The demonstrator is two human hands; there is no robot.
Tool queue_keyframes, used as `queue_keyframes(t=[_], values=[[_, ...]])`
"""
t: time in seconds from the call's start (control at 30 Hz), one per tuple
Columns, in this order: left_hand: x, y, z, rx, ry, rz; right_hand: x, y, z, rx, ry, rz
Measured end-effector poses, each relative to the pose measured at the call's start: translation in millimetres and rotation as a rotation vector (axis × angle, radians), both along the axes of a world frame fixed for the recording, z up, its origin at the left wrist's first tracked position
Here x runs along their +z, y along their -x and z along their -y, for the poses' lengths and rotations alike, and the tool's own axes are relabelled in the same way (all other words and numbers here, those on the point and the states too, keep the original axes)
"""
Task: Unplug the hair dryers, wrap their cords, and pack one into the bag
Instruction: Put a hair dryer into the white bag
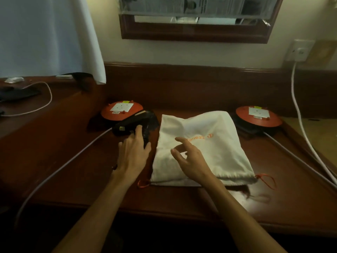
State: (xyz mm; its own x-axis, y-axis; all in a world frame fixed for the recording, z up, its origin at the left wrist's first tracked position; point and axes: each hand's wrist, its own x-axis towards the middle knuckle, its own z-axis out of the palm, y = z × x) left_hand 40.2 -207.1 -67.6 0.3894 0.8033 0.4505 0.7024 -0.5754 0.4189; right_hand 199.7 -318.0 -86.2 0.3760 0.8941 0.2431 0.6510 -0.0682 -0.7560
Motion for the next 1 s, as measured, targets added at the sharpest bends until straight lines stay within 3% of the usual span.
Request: queue_keyframes(t=[0.17,0.27,0.33,0.4,0.5,0.63,0.7,0.8,1.0], values=[[29,-27,49,-0.297,0.051,0.282,29,15,4,0.135,-0.160,-0.646],[38,-36,62,-0.499,0.117,0.103,37,1,18,0.150,-0.298,-1.151],[42,-38,62,-0.615,0.170,-0.075,37,-20,37,0.180,-0.332,-1.316],[41,-41,66,-0.719,0.210,-0.027,35,-41,56,0.146,-0.333,-1.265],[28,-47,71,-0.681,0.161,0.070,32,-65,78,0.043,-0.358,-1.107],[0,-58,66,-0.560,0.165,-0.370,38,-87,106,0.022,-0.414,-1.051],[-7,-64,64,-0.550,0.165,-0.431,45,-93,120,0.073,-0.385,-0.947],[-7,-70,52,-0.546,0.206,-0.385,58,-97,137,0.169,-0.295,-0.817],[47,-82,29,-0.534,0.319,-0.079,79,-85,154,0.324,-0.017,-0.543]])
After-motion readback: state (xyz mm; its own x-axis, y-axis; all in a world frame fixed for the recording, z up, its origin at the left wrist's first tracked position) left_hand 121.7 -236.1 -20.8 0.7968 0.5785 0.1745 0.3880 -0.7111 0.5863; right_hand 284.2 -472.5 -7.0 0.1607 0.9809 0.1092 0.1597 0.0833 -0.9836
